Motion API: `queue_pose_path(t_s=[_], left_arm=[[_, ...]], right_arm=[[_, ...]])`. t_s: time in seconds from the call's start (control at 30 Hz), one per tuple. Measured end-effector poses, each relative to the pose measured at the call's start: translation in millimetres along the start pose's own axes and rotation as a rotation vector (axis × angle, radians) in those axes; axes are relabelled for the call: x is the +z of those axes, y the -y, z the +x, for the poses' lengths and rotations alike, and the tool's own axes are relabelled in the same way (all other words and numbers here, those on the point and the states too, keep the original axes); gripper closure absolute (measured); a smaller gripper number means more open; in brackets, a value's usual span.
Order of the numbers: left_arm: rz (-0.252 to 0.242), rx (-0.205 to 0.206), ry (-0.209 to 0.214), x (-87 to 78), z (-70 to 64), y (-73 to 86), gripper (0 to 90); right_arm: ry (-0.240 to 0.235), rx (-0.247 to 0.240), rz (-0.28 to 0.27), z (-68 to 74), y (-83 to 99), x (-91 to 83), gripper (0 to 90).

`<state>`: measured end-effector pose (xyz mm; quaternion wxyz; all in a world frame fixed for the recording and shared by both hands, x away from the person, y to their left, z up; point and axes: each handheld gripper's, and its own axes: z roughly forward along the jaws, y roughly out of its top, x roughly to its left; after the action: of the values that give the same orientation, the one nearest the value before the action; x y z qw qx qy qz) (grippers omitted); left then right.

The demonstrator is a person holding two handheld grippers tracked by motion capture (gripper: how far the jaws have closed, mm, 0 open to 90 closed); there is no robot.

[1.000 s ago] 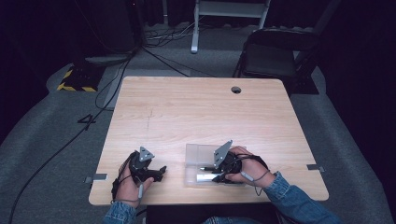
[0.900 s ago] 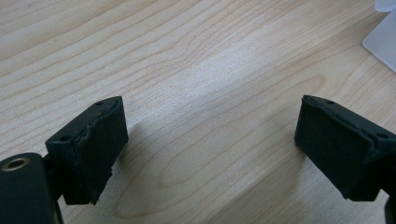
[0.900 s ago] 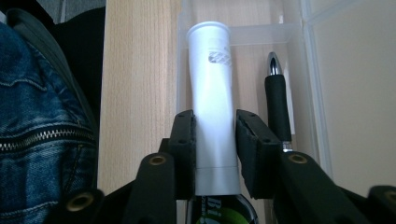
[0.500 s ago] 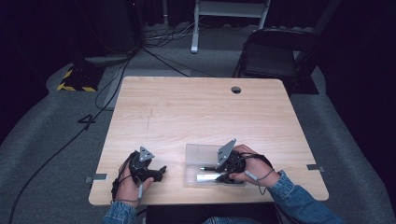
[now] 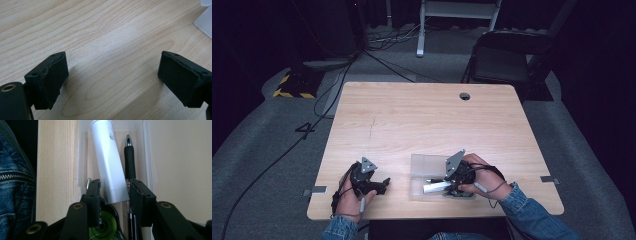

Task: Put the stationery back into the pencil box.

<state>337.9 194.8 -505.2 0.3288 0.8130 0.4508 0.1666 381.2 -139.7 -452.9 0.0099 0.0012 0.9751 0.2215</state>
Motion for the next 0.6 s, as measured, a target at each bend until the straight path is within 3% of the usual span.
queue_pose_path(t_s=[0.23, 0.5, 0.6], left_arm=[[0.000, 0.000, 0.000, 0.0, 0.0, 0.0, 9.9], [0.000, 0.000, 0.000, 0.0, 0.0, 0.0, 9.8], [0.000, 0.000, 0.000, 0.0, 0.0, 0.0, 9.9]], right_arm=[[0.022, -0.010, -0.008, -1.7, 0.2, 0.7, 62.7], [0.015, 0.018, -0.048, -3.3, 1.4, -10.9, 66.7], [0.014, 0.041, -0.049, -4.5, 3.1, -16.9, 79.3]])
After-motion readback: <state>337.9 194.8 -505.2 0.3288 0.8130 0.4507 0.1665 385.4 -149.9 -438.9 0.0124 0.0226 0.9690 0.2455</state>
